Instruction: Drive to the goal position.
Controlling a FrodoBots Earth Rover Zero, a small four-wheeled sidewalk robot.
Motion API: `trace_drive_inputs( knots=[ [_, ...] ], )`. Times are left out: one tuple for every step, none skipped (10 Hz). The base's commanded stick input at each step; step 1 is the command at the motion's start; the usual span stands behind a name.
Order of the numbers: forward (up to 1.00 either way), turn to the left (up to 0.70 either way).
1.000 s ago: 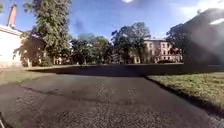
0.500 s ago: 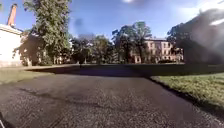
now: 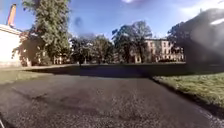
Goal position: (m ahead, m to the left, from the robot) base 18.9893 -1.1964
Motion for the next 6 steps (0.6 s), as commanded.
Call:
trace_drive_inputs(
  knots=[
    [0.5, 0.0],
    [0.5, 0.0],
    [0.5, 0.04],
    [0.5, 0.08],
    [0.5, 0.44],
    [0.5, 0.5]
  ],
)
